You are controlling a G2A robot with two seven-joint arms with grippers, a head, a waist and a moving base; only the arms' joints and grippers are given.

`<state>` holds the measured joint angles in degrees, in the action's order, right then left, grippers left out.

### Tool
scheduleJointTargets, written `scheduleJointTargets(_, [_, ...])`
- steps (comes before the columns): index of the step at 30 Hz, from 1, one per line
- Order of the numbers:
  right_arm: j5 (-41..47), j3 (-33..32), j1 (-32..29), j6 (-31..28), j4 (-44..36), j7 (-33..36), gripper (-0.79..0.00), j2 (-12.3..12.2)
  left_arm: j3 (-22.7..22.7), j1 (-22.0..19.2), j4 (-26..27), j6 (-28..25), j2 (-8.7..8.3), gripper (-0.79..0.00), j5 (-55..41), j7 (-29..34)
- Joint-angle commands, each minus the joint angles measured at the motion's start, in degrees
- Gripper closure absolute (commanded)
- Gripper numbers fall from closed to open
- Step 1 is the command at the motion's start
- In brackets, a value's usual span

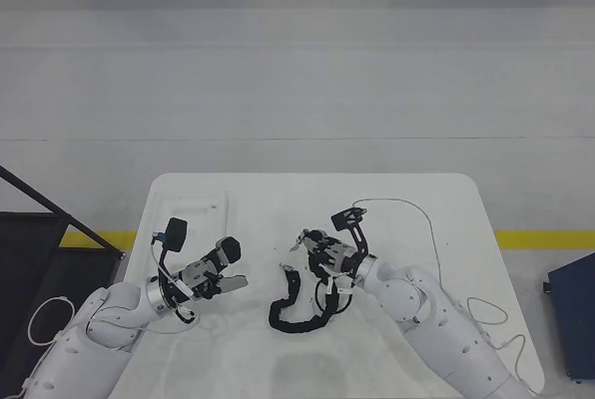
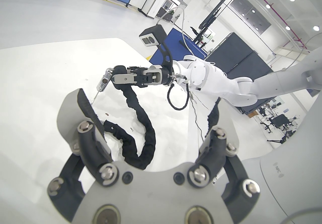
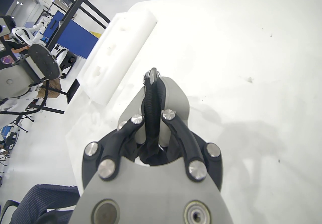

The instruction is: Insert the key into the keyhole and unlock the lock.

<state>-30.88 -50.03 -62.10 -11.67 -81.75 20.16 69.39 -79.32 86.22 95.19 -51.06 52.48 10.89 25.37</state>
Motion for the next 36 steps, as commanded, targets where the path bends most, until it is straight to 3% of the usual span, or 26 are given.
scheduleJointTargets(1, [0.09,0.62,0.66,0.29,1.02,-0.17,0.0,0.38,0.0,0.0,0.0,0.0,0.0,-0.785,0.0,0.0])
scheduleJointTargets(20, [-2.93,-1.94,-2.16,2.83,3.75,0.98,0.0,0.33,0.0,0.0,0.0,0.0,0.0,-0.785,0.0,0.0])
scheduleJointTargets(23, [-3.2,-2.69,-2.92,2.8,3.32,1.23,-0.363,0.18,0.0,0.0,0.0,0.0,0.0,-0.785,0.0,0.0])
scheduleJointTargets(25, [-3.43,-3.21,-3.32,2.85,2.98,1.39,-0.671,0.08,0.0,0.0,0.0,0.0,0.0,-0.785,0.0,0.0])
scheduleJointTargets(26, [-3.6,-3.44,-3.52,2.9,2.77,1.52,-0.785,0.03,0.0,0.0,0.0,0.0,0.0,-0.785,0.0,0.0])
scheduleJointTargets(36, [-6.38,-8.93,-6.8,4.47,-4.02,1.59,-0.785,-1.23,0.0,0.0,0.0,0.0,0.0,-0.785,0.0,0.0])
